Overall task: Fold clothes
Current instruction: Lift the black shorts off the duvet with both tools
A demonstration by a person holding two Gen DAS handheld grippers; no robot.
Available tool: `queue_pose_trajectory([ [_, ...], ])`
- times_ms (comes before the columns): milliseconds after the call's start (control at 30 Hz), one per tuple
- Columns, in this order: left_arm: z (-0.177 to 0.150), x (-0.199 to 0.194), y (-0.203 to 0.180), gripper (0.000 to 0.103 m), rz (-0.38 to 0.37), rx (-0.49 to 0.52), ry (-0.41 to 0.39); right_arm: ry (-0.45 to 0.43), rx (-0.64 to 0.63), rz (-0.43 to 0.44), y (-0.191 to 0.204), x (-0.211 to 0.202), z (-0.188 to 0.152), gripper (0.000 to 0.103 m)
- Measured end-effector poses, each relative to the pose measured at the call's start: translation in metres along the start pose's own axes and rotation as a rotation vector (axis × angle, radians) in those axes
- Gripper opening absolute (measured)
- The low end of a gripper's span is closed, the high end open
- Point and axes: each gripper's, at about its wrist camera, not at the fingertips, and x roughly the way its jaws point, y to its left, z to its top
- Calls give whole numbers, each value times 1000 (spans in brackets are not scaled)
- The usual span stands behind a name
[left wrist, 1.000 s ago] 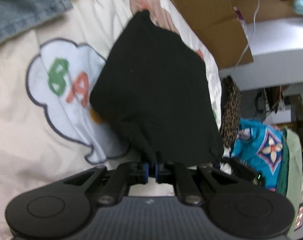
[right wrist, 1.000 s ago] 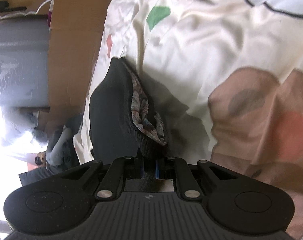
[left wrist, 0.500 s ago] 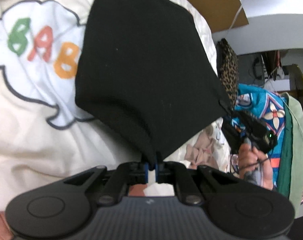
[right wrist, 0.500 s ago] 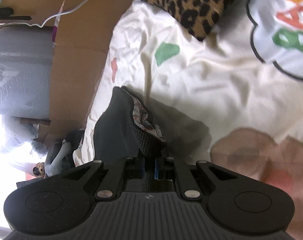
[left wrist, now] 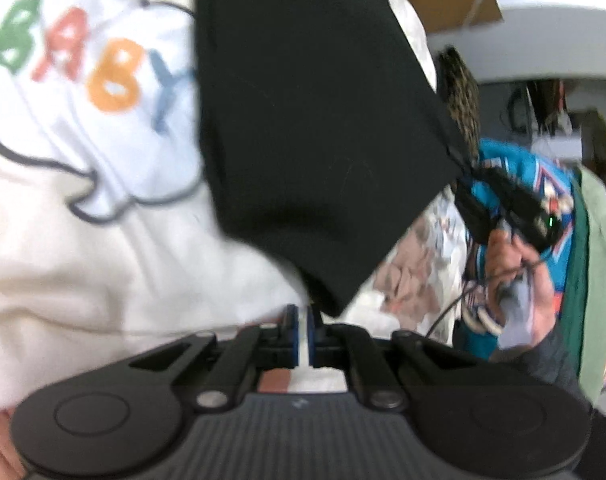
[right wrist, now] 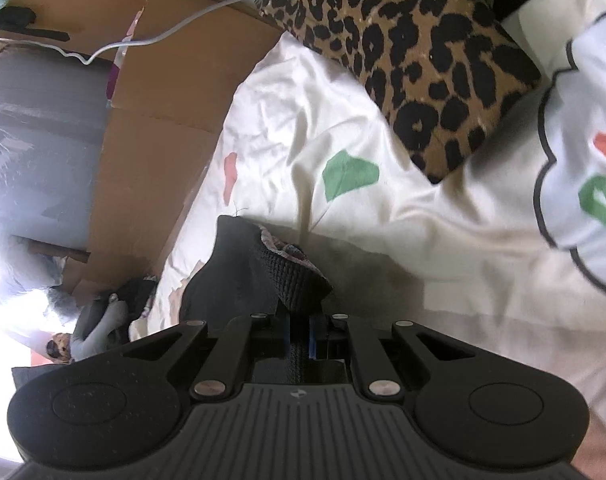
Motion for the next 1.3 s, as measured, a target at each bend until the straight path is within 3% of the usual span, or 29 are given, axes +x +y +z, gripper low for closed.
queue_pose_trajectory([
  [233, 16, -32, 6, 4, -6, -22, -108, -7, -37, -21, 0, 7, 13, 7],
  [467, 33, -59, 11, 9, 53, -37, -202, -5, -44, -30, -3, 14, 30, 7],
  [567, 44, -65, 4, 9, 87, -14, -221, 10, -25, -50, -9, 19, 34, 14],
  [600, 48, -66, 0, 10, 101, -3, -225, 5, -8, -53, -13, 19, 33, 20],
  [700, 60, -67, -15, 15, 131, 36, -228, -9, 16, -39, -20, 10, 28, 38],
  [867, 83, -71, -46, 23, 191, 92, -242, -5, 56, 0, -30, -1, 18, 41],
  [1100, 119, -80, -104, 33, 366, 226, -230, 24, 111, 58, -40, 0, -6, 44],
  [1300, 143, -83, -156, 45, 463, 333, -246, 42, 102, 67, -39, 3, -22, 45],
])
